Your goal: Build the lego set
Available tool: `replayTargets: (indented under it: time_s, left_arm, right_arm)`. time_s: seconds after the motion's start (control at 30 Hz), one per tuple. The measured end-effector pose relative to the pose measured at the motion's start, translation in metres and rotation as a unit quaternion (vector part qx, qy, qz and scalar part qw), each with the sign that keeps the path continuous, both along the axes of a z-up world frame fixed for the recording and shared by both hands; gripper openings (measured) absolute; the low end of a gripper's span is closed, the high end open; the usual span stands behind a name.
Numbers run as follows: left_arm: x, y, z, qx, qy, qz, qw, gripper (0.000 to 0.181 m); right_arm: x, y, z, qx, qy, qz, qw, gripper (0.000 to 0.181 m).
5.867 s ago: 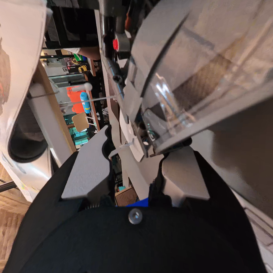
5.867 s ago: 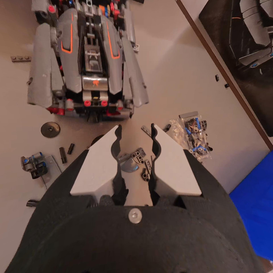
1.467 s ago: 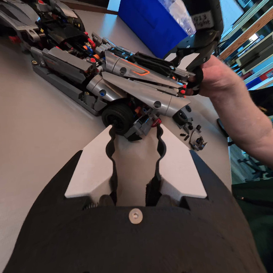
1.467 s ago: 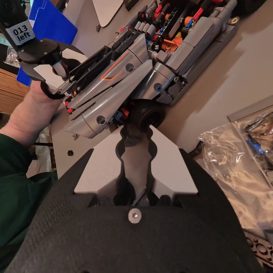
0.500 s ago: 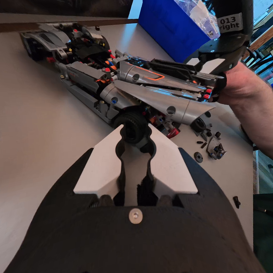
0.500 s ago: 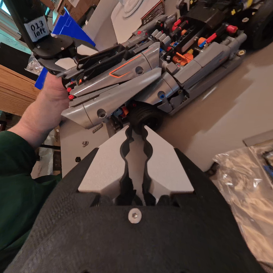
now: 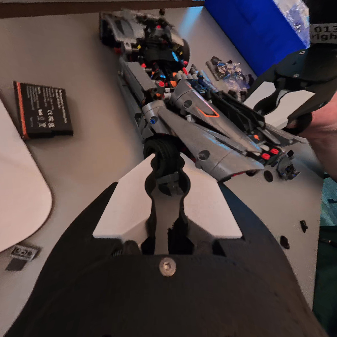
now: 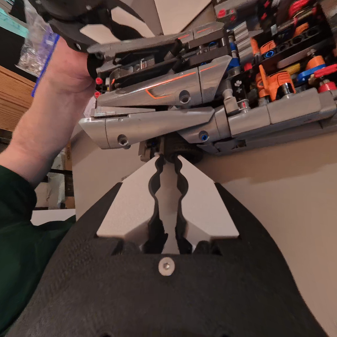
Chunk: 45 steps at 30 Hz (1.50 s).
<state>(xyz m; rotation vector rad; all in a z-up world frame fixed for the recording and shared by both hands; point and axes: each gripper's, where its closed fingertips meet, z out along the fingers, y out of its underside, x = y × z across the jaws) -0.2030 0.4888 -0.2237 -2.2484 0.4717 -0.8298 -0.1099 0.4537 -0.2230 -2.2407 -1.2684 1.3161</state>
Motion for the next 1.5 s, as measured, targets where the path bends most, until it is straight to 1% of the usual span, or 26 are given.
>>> replayTargets:
  time_s: [0.07, 0.2, 0.3, 0.37, 0.47, 0.53, 0.6, 0.63, 0.7, 0.73, 0.8, 0.87, 0.93, 0.97, 1.03, 1.1, 1.13, 1.2, 1.27, 1.33, 1.43, 1.5]
  left_arm:
    - [-0.006, 0.004, 0.000, -0.003, -0.023, 0.001, 1.000, 0.016]
    - [-0.012, 0.009, 0.000, 0.007, -0.024, -0.003, 1.000, 0.016]
    - [-0.015, 0.007, 0.002, 0.008, -0.022, -0.004, 1.000, 0.014]
    - [-0.024, 0.003, 0.000, 0.016, 0.010, 0.006, 1.000, 0.016]
    - [-0.039, -0.008, 0.009, 0.024, 0.017, 0.035, 0.999, 0.026]
    - [-0.055, -0.018, 0.012, 0.044, 0.070, 0.064, 0.994, 0.035]
    - [-0.059, -0.031, 0.025, 0.079, 0.097, 0.082, 0.989, 0.038]
    - [-0.053, -0.040, 0.033, 0.097, 0.100, 0.082, 0.987, 0.041]
    - [-0.034, -0.059, 0.047, 0.136, 0.111, 0.069, 0.982, 0.041]
    - [-0.023, -0.067, 0.051, 0.159, 0.132, 0.064, 0.976, 0.041]
    - [0.000, -0.077, 0.056, 0.206, 0.198, 0.051, 0.957, 0.048]
    - [0.022, -0.081, 0.065, 0.255, 0.251, 0.039, 0.933, 0.055]
    - [0.042, -0.081, 0.074, 0.294, 0.289, 0.025, 0.911, 0.062]
    - [0.048, -0.079, 0.076, 0.302, 0.308, 0.019, 0.902, 0.065]
    - [0.056, -0.074, 0.079, 0.316, 0.323, 0.016, 0.892, 0.075]
    - [0.055, -0.068, 0.078, 0.322, 0.347, 0.014, 0.881, 0.077]
    - [0.053, -0.065, 0.074, 0.320, 0.356, 0.017, 0.878, 0.082]
    - [0.053, -0.061, 0.065, 0.312, 0.357, 0.014, 0.880, 0.090]
    - [0.051, -0.058, 0.056, 0.310, 0.368, 0.017, 0.876, 0.100]
    - [0.051, -0.056, 0.047, 0.315, 0.388, 0.014, 0.866, 0.106]
    - [0.053, -0.052, 0.040, 0.330, 0.407, 0.019, 0.852, 0.116]
    - [0.052, -0.047, 0.036, 0.332, 0.418, 0.024, 0.845, 0.127]
  right_arm:
    - [-0.007, -0.003, -0.005, -0.001, -0.007, 0.004, 1.000, 0.008]
    - [-0.015, -0.009, -0.008, 0.015, -0.018, 0.018, 1.000, 0.006]
    - [-0.010, -0.007, 0.001, -0.005, 0.002, 0.024, 1.000, 0.013]
    - [0.003, -0.001, 0.007, 0.000, 0.001, 0.026, 1.000, 0.014]
    - [0.032, 0.031, 0.016, 0.044, -0.008, -0.004, 0.999, 0.017]
    - [0.052, 0.062, 0.021, 0.083, -0.023, -0.039, 0.995, 0.022]
    - [0.067, 0.090, 0.022, 0.137, -0.044, -0.062, 0.988, 0.027]
    - [0.071, 0.103, 0.022, 0.158, -0.053, -0.073, 0.983, 0.031]
    - [0.070, 0.122, 0.021, 0.174, -0.055, -0.081, 0.980, 0.041]
    - [0.068, 0.130, 0.020, 0.183, -0.056, -0.084, 0.978, 0.043]
    - [0.063, 0.146, 0.013, 0.203, -0.065, -0.084, 0.973, 0.044]
    - [0.055, 0.155, 0.004, 0.204, -0.072, -0.082, 0.973, 0.048]
    - [0.047, 0.164, -0.005, 0.201, -0.079, -0.084, 0.973, 0.053]
    - [0.044, 0.167, -0.008, 0.200, -0.081, -0.084, 0.973, 0.056]
    - [0.038, 0.172, -0.014, 0.194, -0.084, -0.085, 0.974, 0.059]
    - [0.033, 0.174, -0.017, 0.187, -0.080, -0.081, 0.976, 0.058]
    - [0.030, 0.173, -0.019, 0.181, -0.078, -0.075, 0.977, 0.055]
    - [0.024, 0.169, -0.020, 0.163, -0.068, -0.065, 0.982, 0.044]
    - [0.022, 0.167, -0.020, 0.155, -0.068, -0.064, 0.984, 0.043]
    - [0.022, 0.167, -0.020, 0.148, -0.069, -0.064, 0.984, 0.042]
    - [0.023, 0.166, -0.020, 0.132, -0.066, -0.071, 0.987, 0.042]
    - [0.024, 0.163, -0.020, 0.128, -0.069, -0.071, 0.987, 0.042]
